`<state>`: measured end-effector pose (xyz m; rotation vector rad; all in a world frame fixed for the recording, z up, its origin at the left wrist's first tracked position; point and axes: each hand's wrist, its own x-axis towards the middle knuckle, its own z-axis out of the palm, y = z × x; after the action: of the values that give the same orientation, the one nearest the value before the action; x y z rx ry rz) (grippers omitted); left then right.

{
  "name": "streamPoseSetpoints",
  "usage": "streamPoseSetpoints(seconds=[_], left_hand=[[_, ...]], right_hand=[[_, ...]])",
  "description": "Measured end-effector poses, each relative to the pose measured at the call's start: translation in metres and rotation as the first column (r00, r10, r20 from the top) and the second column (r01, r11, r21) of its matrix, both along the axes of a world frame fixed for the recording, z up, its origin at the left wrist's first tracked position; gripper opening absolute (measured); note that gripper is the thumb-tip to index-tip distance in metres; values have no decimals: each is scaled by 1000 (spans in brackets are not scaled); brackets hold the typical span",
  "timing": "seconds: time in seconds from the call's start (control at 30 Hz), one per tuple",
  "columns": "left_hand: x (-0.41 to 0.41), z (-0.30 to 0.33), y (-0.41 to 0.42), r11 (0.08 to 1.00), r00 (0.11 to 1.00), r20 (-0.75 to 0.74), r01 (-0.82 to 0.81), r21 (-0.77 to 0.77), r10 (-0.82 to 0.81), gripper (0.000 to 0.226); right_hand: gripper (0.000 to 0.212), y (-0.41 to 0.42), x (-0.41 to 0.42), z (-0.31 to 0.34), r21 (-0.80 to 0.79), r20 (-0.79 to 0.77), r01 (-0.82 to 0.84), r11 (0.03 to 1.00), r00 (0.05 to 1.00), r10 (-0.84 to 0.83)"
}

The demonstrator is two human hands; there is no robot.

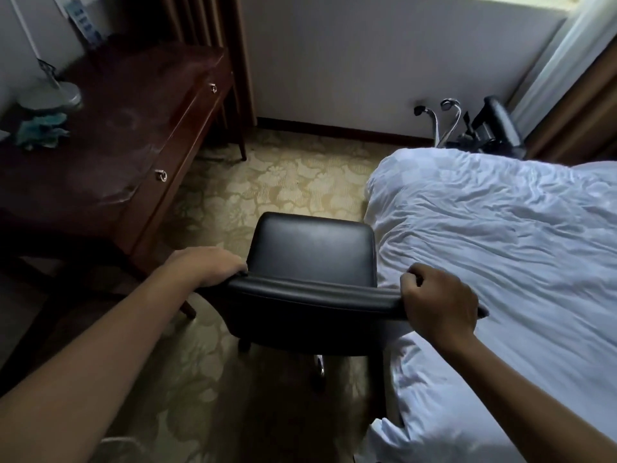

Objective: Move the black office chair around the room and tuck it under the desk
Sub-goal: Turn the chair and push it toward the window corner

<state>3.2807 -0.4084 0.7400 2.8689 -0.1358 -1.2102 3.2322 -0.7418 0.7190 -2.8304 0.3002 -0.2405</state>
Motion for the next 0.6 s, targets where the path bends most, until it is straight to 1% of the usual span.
streamPoseSetpoints(seconds=[0.03, 0.07, 0.17, 0.2, 0.27, 0.33, 0.4, 0.47, 0.57, 0.6], left_hand=[[3, -1, -7, 999, 1000, 20, 11, -31, -10, 40], [8, -5, -14, 996, 999, 50, -13, -83, 17, 35], [8, -16, -40, 962, 973, 137, -149, -229, 184, 34], [6, -19, -48, 947, 957, 179, -177, -270, 230, 32], [1, -24, -63, 888, 880, 300, -237, -393, 368, 29], [-7, -24, -79, 852, 804, 411, -209, -481, 430, 23], [-17, -19, -97, 838, 757, 483, -152, -525, 440, 18], [-26, -14, -115, 825, 731, 514, -116, -554, 448, 17], [-33, -14, -144, 810, 722, 515, -108, -576, 462, 16], [-35, -17, -153, 802, 707, 515, -125, -584, 485, 15]], right_hand=[[31, -7, 7, 0, 6, 15, 1, 1000, 1000, -1], [32, -16, 14, 2, 22, 28, 3, 1000, 1000, -3], [30, -40, 31, 2, 59, 53, 1, 998, 999, -4], [29, -49, 36, 2, 61, 50, 4, 998, 999, -7], [29, -64, 47, 3, 52, 16, -5, 999, 1000, 4], [28, -77, 60, 7, 56, -25, -43, 997, 999, 45], [28, -93, 73, 9, 68, -53, -84, 994, 995, 88], [29, -108, 84, 10, 82, -56, -126, 989, 990, 130], [28, -132, 100, 7, 107, -28, -199, 974, 979, 203], [27, -139, 108, 5, 109, -17, -230, 967, 972, 233]])
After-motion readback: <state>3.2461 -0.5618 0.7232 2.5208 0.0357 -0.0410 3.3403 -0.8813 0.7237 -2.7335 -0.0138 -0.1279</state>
